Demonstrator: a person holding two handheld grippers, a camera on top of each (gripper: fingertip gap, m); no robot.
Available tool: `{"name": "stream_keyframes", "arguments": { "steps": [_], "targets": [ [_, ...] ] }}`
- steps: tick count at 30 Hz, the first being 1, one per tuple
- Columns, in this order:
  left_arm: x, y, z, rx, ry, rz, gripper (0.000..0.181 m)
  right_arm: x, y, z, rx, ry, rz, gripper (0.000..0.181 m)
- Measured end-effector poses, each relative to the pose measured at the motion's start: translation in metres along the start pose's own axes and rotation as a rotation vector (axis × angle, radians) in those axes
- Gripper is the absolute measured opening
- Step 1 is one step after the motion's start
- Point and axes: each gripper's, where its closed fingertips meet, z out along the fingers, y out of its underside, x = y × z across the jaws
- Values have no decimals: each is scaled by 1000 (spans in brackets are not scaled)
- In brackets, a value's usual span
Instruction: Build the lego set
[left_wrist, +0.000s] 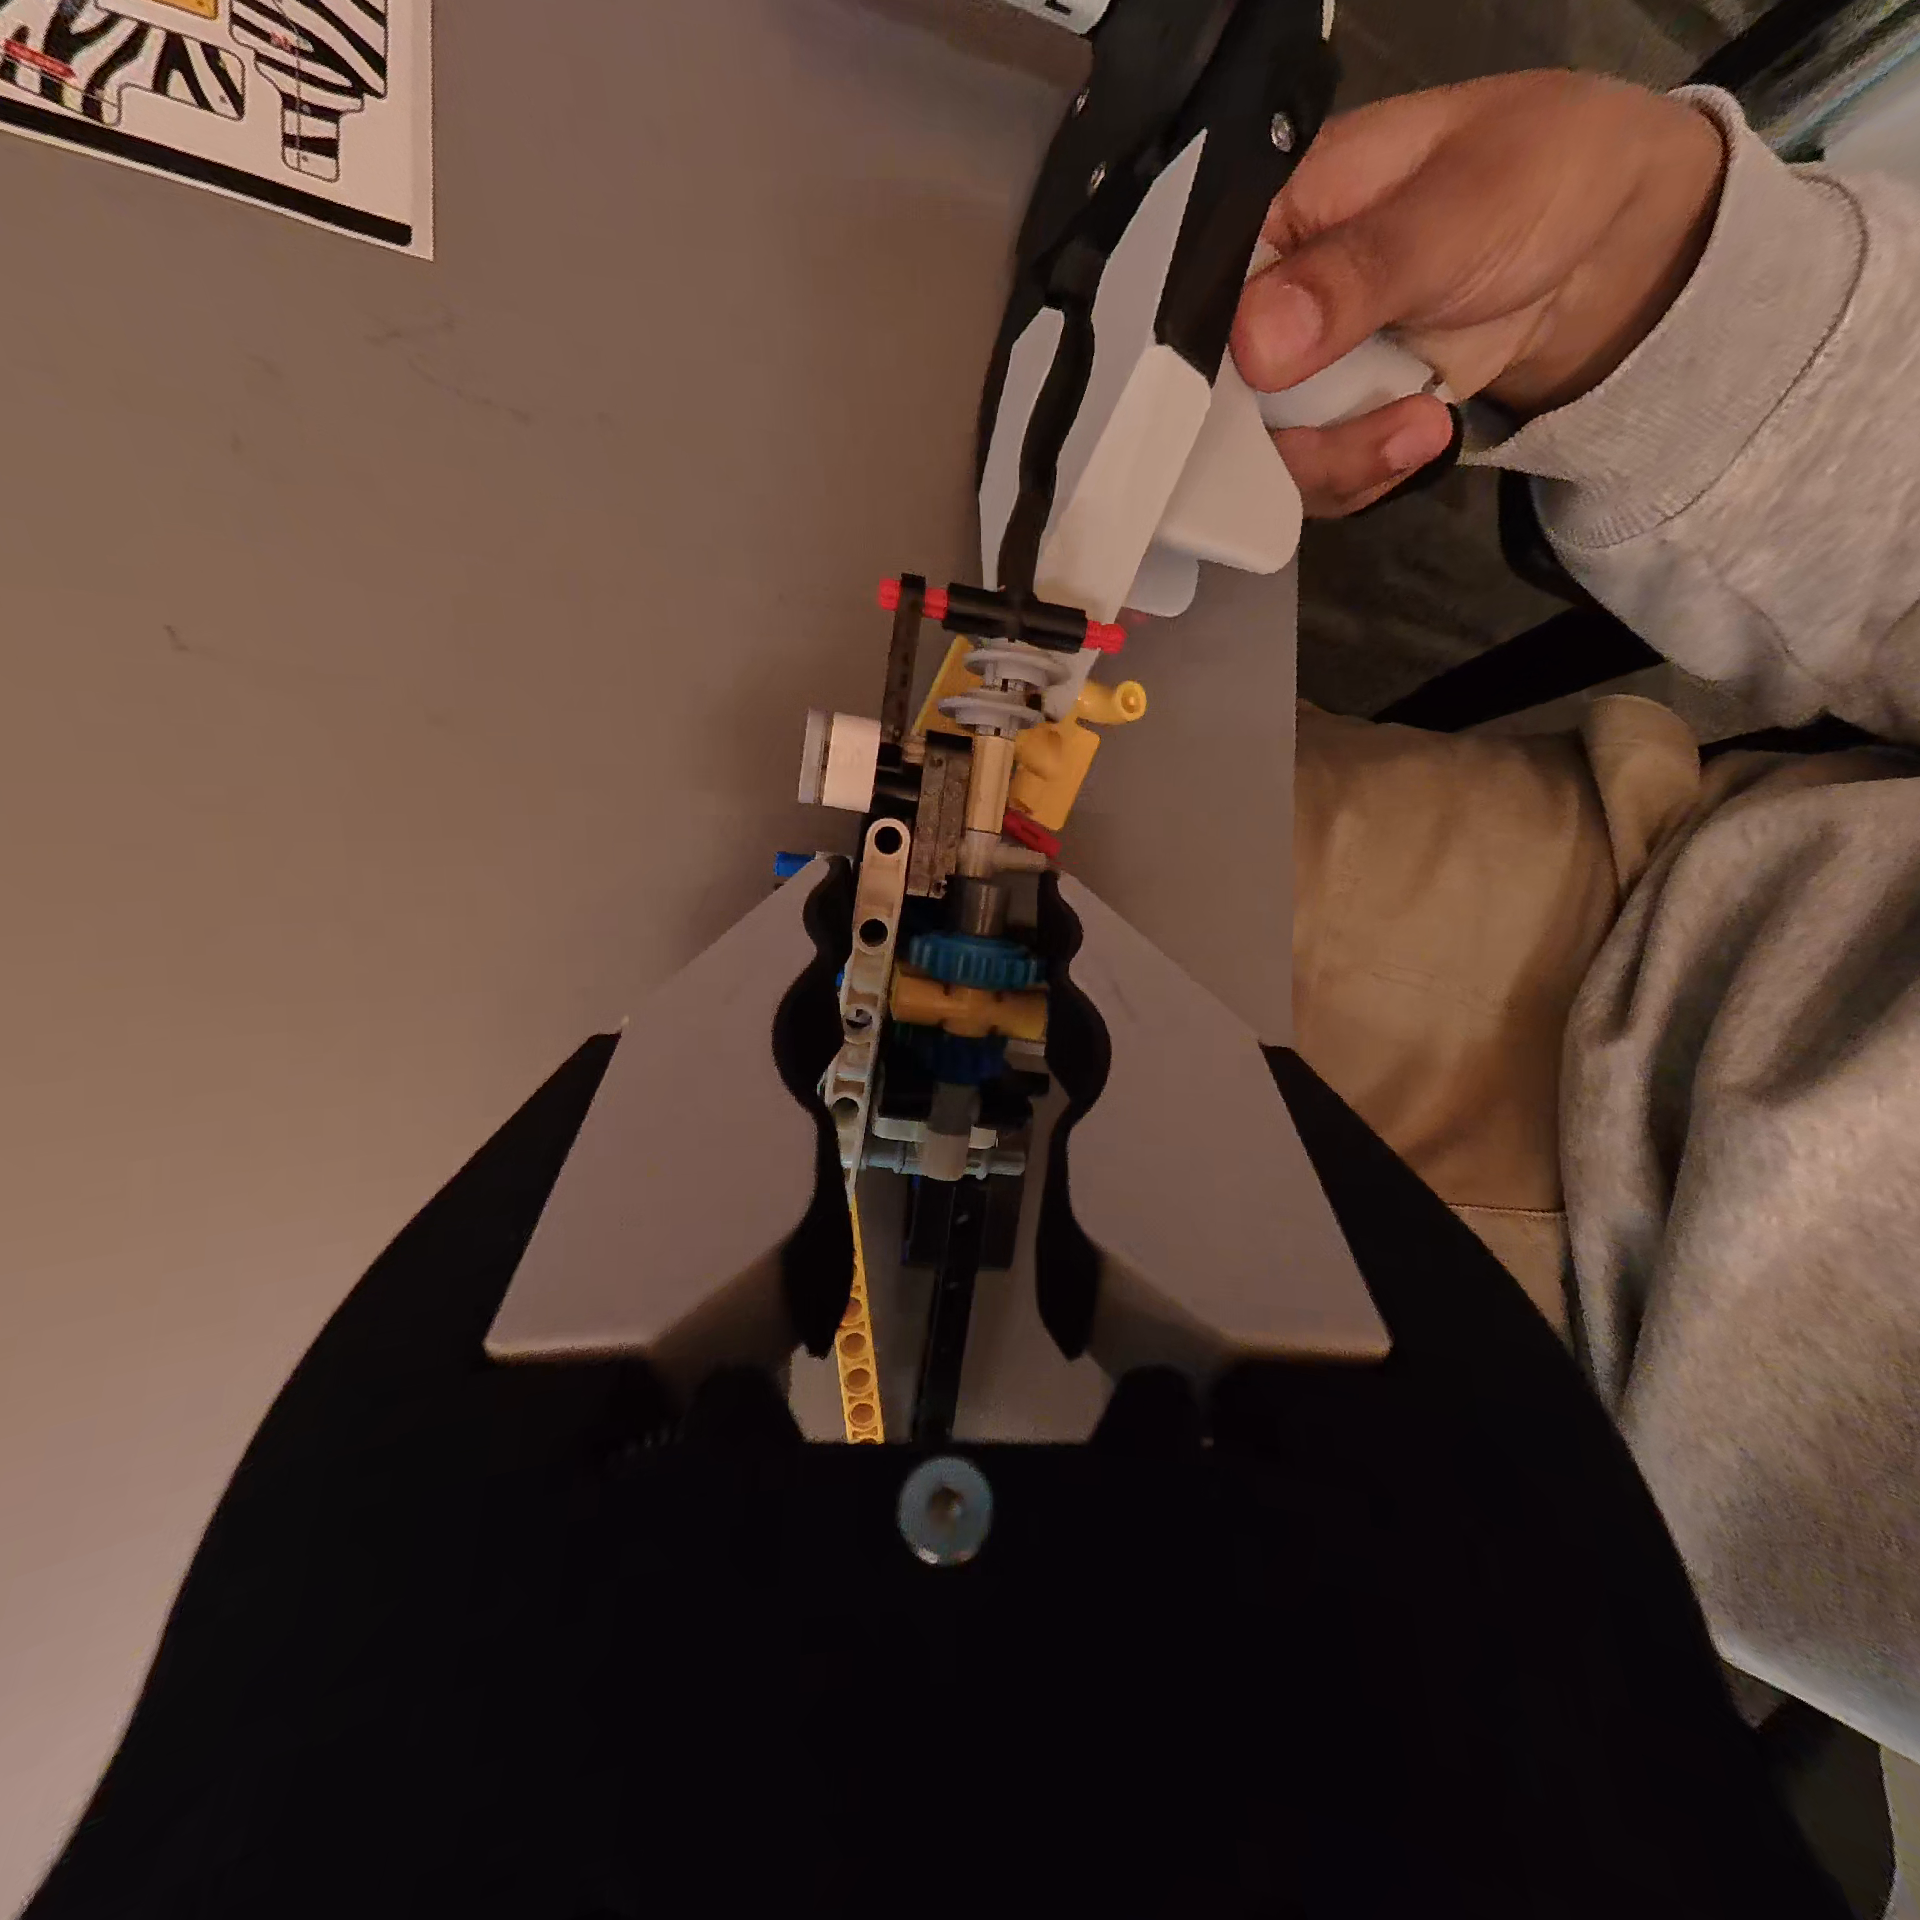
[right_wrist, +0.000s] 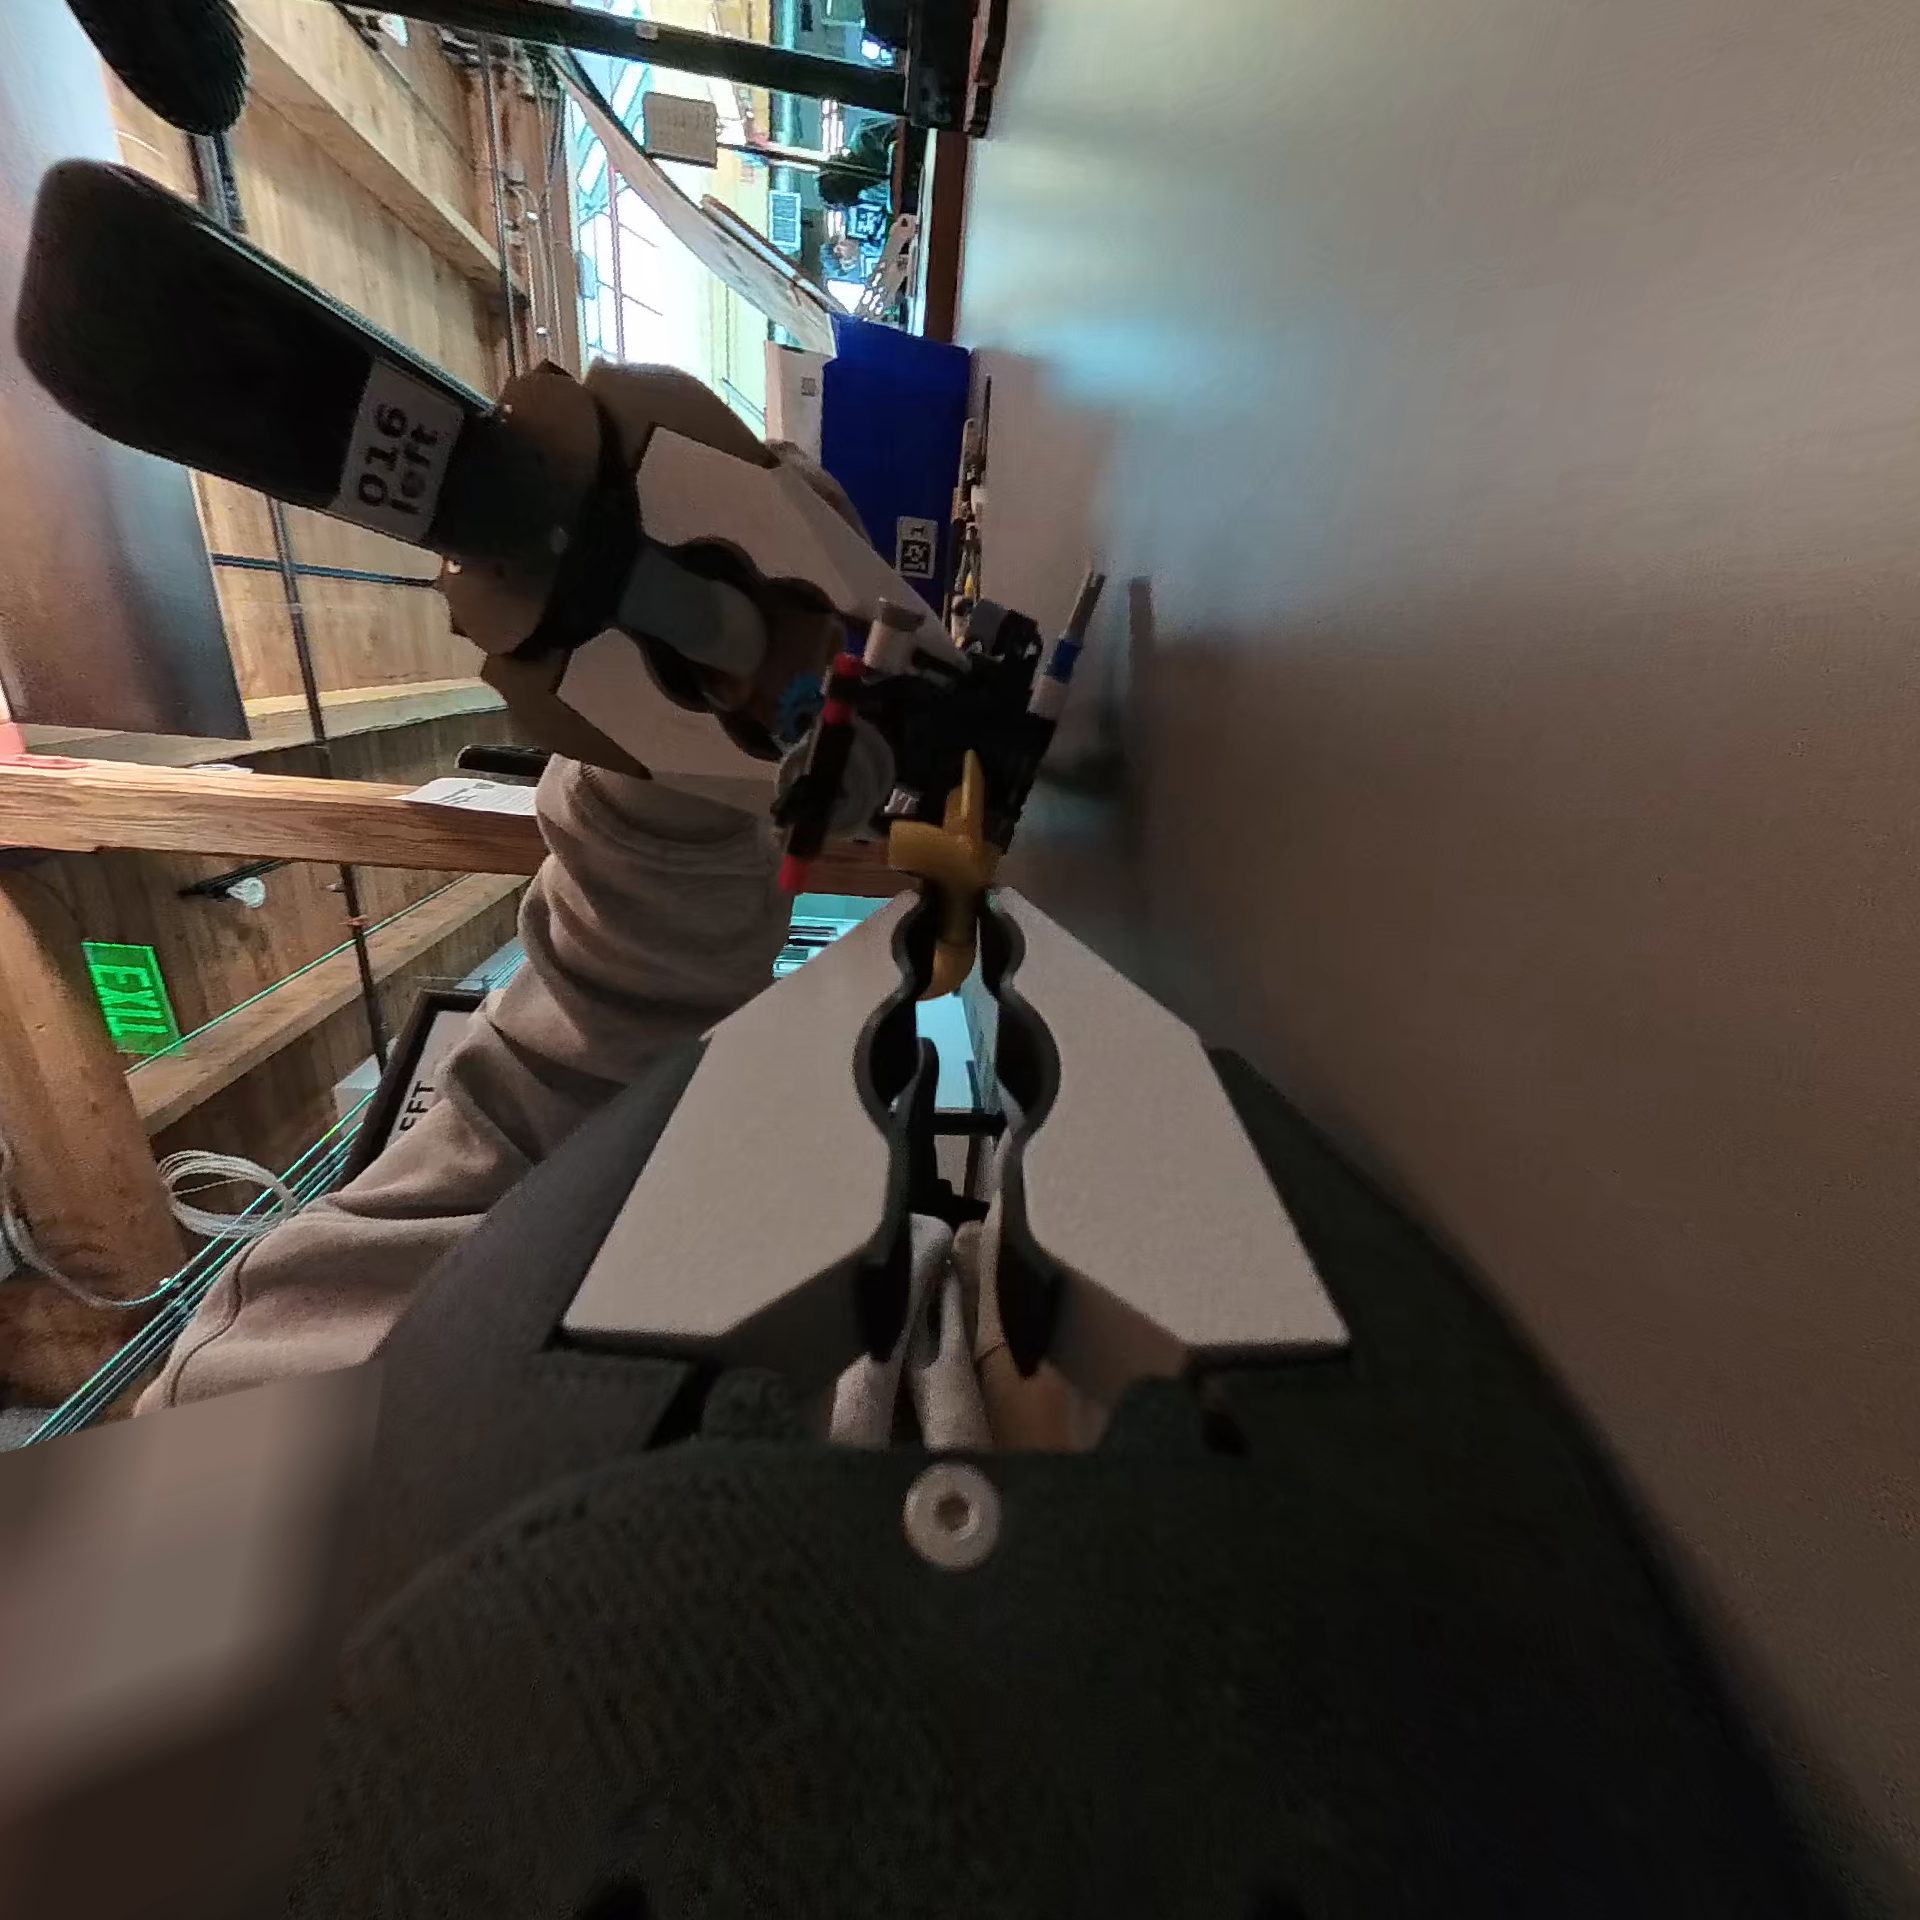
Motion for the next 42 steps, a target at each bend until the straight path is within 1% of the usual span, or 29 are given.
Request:
{"name": "stream_keyframes", "arguments": {
  "steps": [13, 20, 25, 31, 42],
  "targets": [
    [5, 3, 5, -33, -4, 42, 34, 3, 10, 3, -59, 28, 7, 6],
    [7, 6, 8, -62, -17, 72, 35, 2, 9, 4, -51, 14, 30, 6],
    [7, 5, 5, -53, -15, 76, 34, 0, 2, 1, -10, -13, 61, 6],
    [4, 3, 5, -32, -37, 72, 35, 1, -8, -1, 68, -7, 82, 6],
    [-6, -1, 10, 20, -79, 14, 35, 10, -22, -4, 267, 73, 81, 5]
  ]
}}
